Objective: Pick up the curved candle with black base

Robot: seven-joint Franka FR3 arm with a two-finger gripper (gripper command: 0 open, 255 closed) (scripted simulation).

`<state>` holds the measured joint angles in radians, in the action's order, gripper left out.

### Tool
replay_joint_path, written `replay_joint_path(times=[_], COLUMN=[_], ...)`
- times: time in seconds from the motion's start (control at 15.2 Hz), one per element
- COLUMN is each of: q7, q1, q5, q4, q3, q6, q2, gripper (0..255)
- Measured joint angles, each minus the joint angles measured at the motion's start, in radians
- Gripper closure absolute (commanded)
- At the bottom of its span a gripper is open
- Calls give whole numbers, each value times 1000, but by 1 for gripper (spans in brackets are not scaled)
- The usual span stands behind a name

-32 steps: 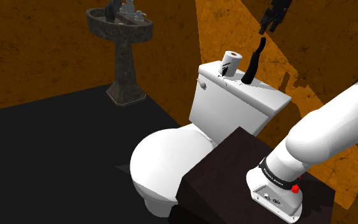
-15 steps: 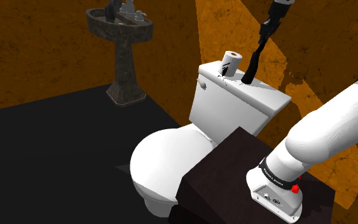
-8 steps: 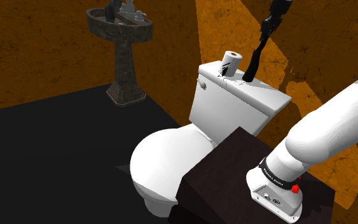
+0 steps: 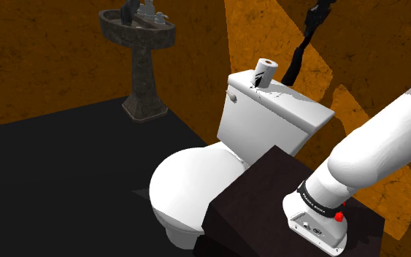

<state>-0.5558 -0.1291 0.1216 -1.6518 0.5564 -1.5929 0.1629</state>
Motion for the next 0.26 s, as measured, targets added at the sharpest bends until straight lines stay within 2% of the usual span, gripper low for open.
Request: replay_joint_path(times=[0.26], q7=[-9], q1=[1], q5=[-12], q4=[70], q3=[4], q6=[50], q2=[-23], gripper=[255])
